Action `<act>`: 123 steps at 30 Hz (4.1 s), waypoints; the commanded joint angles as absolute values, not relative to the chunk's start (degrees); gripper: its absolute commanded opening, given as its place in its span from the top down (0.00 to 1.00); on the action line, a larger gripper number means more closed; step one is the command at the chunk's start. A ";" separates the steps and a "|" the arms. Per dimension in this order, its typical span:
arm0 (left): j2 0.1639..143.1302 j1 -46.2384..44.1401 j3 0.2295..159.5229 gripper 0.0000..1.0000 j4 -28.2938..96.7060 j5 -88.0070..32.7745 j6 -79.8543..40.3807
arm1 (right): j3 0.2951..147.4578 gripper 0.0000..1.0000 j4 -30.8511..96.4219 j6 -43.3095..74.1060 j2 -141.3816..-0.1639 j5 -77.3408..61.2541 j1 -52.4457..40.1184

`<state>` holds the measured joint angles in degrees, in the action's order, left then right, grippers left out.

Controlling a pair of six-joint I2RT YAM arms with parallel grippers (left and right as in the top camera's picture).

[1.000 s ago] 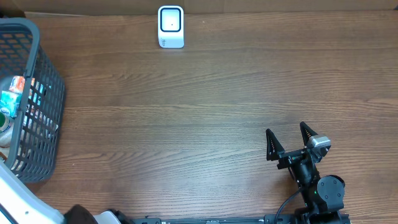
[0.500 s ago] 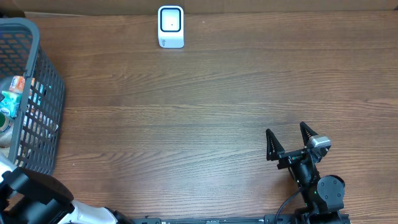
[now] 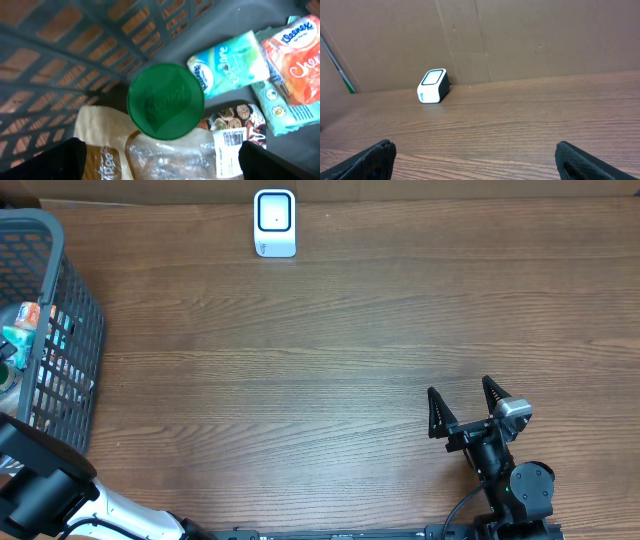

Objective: Scan the item barcode
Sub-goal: 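Reach the left gripper into the grey basket and grasp the green-lidded jar, then lift the jar out and place it on the table near the scanner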

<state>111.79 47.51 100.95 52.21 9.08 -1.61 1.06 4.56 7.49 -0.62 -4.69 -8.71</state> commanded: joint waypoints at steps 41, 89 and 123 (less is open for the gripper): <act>113.16 49.25 93.62 0.00 39.99 10.90 4.08 | 0.45 0.00 4.34 7.62 -0.16 -4.99 -8.64; 115.77 49.01 86.56 0.46 27.03 5.43 4.21 | 0.45 0.00 4.34 7.62 -0.16 -4.99 -8.64; 73.32 18.48 89.47 0.62 39.44 -27.07 -16.69 | 0.45 0.00 4.34 7.62 -0.16 -4.99 -8.64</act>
